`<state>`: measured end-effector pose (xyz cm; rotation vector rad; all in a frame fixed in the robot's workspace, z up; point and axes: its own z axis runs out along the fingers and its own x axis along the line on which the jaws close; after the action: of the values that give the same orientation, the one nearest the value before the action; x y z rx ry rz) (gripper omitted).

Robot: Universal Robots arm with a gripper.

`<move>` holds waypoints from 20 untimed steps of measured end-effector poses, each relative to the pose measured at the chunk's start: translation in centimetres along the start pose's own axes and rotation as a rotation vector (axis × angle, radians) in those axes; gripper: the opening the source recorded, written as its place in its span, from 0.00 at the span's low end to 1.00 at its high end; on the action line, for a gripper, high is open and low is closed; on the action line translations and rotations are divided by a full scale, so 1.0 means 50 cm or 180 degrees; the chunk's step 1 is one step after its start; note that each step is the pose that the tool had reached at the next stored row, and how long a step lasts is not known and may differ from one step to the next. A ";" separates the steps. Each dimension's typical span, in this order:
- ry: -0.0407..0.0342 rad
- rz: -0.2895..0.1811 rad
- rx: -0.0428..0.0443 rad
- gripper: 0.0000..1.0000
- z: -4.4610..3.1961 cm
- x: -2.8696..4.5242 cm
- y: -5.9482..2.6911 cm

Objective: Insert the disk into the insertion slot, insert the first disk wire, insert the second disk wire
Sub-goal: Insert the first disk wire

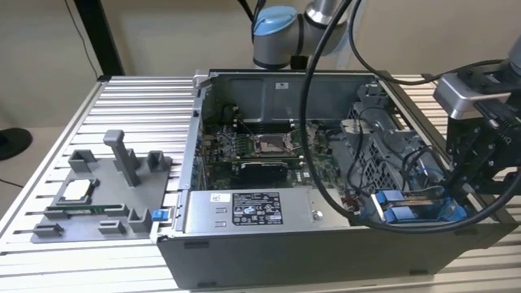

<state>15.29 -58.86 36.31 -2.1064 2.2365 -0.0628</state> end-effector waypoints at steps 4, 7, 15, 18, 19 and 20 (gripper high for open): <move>0.0003 0.0034 -0.0013 0.00 0.001 -0.005 0.000; 0.0004 0.0047 -0.0019 0.00 0.001 -0.010 0.001; 0.0005 0.0053 -0.0020 0.00 0.001 -0.011 0.001; 0.0005 0.0053 -0.0020 0.00 0.001 -0.011 0.001; 0.0005 0.0053 -0.0020 0.00 0.001 -0.011 0.001; 0.0005 0.0053 -0.0020 0.00 0.001 -0.011 0.001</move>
<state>15.27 -58.29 36.25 -2.0913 2.2578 -0.0565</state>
